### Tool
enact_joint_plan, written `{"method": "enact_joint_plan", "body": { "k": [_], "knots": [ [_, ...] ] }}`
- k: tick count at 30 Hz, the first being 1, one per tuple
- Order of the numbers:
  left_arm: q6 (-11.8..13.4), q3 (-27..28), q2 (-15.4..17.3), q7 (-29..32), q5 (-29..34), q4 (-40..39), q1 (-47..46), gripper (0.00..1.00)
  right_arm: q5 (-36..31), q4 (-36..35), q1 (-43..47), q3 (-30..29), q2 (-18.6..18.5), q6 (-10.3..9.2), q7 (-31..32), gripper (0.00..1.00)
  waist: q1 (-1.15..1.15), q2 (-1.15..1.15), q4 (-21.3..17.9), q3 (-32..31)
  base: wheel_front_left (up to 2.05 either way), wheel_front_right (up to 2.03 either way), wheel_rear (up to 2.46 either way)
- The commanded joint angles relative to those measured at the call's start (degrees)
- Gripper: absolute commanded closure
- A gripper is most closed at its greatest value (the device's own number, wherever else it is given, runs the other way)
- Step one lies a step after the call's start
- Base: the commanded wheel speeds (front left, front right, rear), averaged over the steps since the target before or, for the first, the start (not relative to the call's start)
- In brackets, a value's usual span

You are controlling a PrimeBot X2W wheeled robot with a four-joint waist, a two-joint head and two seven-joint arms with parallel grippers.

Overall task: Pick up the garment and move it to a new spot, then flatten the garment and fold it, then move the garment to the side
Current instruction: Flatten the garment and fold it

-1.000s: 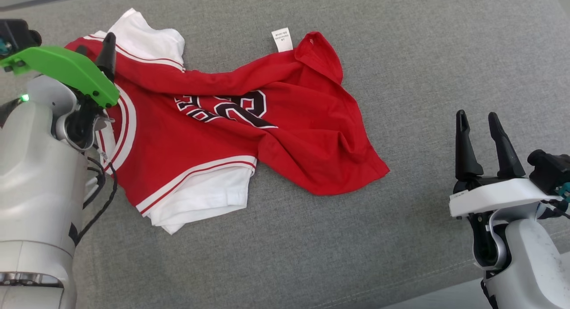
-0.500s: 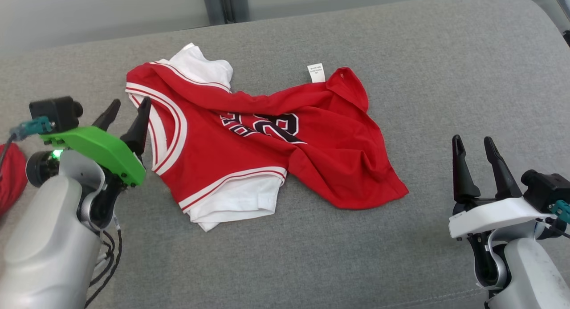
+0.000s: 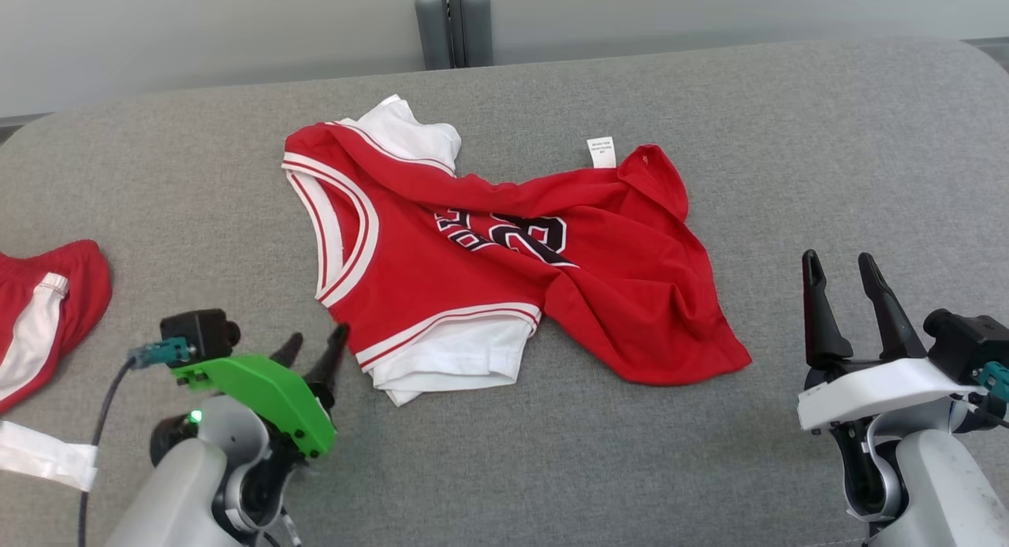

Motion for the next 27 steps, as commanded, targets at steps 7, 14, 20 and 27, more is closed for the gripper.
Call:
{"method": "enact_joint_plan", "body": {
  "k": [7,14,20,27],
  "knots": [
    [-0.5,-0.2,-3.9,4.6,-5.4,2.2,0.4,0.00,0.0,0.2,0.0,0.4,-0.8,0.02,0.4,0.00,0.00,0.00,-0.7,0.4,0.00,0.00,0.00],
    [-0.9,0.5,-4.1,4.7,-6.2,6.1,-1.3,0.00,0.1,0.5,-0.5,0.8,-1.2,0.02,0.5,0.00,0.00,0.00,-1.3,1.2,0.00,0.00,0.00],
    [-3.1,1.1,-5.5,4.3,-7.7,10.6,-3.6,0.00,0.0,0.7,-1.1,1.1,-1.4,0.02,0.8,0.00,0.00,0.00,-1.5,2.2,0.00,0.00,0.00],
    [-5.4,0.8,-6.3,2.3,-6.6,13.9,-7.5,1.00,-0.3,0.5,-1.6,1.0,-1.9,0.02,0.8,0.00,0.00,0.00,-1.8,3.3,0.00,0.00,0.00]
  ]
}}
